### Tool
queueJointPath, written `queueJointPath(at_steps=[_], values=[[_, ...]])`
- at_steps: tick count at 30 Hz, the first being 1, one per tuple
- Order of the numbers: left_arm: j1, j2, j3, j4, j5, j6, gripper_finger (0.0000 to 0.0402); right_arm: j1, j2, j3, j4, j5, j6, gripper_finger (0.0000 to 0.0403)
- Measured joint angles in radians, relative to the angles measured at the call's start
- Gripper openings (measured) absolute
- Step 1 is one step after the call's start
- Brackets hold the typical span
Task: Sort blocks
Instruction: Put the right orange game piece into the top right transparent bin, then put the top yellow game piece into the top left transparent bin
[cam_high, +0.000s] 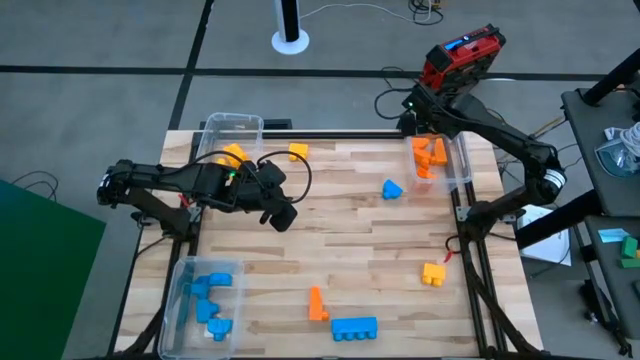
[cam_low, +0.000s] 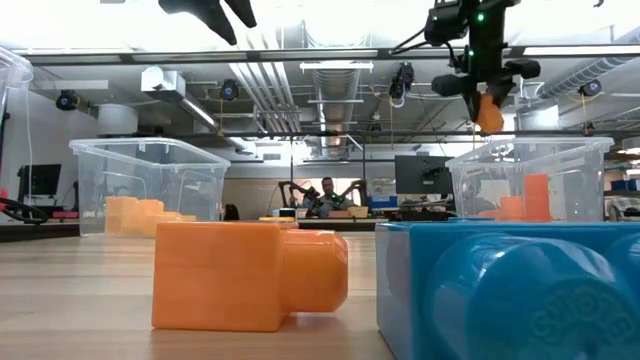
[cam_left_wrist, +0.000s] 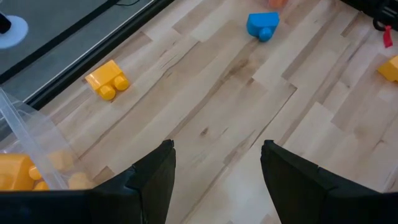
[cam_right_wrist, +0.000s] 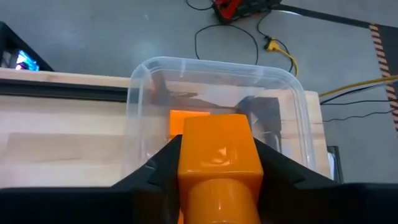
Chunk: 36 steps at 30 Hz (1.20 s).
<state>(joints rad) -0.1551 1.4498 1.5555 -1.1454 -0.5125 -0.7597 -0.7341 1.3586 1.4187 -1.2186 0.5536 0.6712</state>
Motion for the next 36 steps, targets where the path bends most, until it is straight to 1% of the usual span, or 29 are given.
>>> queueJointPath(at_steps=[3, 6, 10, 12, 14, 18, 23, 26, 28, 31, 33, 35, 36], values=[[0.0, 0.0, 0.0, 0.0, 0.003, -0.003, 0.0212, 0.0, 0.0, -0.01, -0.001, 0.011, 0.017, 0.0177], [0.0, 0.0, 0.0, 0.001, 0.029, -0.007, 0.0212, 0.001, 0.0, -0.017, -0.004, 0.012, 0.02, 0.0198], [0.0, 0.0, 0.0, 0.012, 0.032, -0.008, 0.0212, 0.013, -0.005, -0.017, -0.003, 0.007, 0.019, 0.02], [0.001, 0.0, 0.0, 0.026, 0.033, -0.007, 0.0212, 0.023, -0.013, -0.017, -0.002, -0.018, 0.018, 0.0194], [0.01, 0.0, 0.0, 0.049, 0.052, -0.004, 0.0212, 0.044, -0.025, -0.017, -0.001, -0.063, 0.019, 0.0186], [0.063, 0.008, 0.0, 0.126, 0.193, 0.012, 0.0211, 0.136, -0.052, -0.021, 0.002, -0.165, 0.053, 0.0167], [0.143, 0.043, 0.0, 0.198, 0.233, 0.032, 0.0197, 0.316, -0.092, -0.04, 0.0, -0.165, 0.163, 0.0136], [0.226, 0.076, 0.0, 0.202, 0.295, 0.066, 0.0186, 0.43, -0.109, -0.052, -0.001, -0.161, 0.252, 0.0114], [0.28, 0.105, 0.0, 0.206, 0.316, 0.104, 0.0177, 0.496, -0.117, -0.061, 0.0, -0.152, 0.289, 0.0097], [0.367, 0.151, 0.0, 0.215, 0.323, 0.157, 0.0158, 0.57, -0.127, -0.081, -0.001, -0.127, 0.34, 0.0067], [0.433, 0.19, 0.0, 0.221, 0.362, 0.183, 0.0137, 0.6, -0.136, -0.098, -0.002, -0.124, 0.37, 0.0045], [0.492, 0.232, 0.0, 0.217, 0.404, 0.197, 0.0105, 0.625, -0.146, -0.11, -0.004, -0.124, 0.395, 0.0023], [0.518, 0.251, 0.002, 0.206, 0.409, 0.198, 0.0084, 0.635, -0.152, -0.115, -0.006, -0.124, 0.406, 0.0016]])
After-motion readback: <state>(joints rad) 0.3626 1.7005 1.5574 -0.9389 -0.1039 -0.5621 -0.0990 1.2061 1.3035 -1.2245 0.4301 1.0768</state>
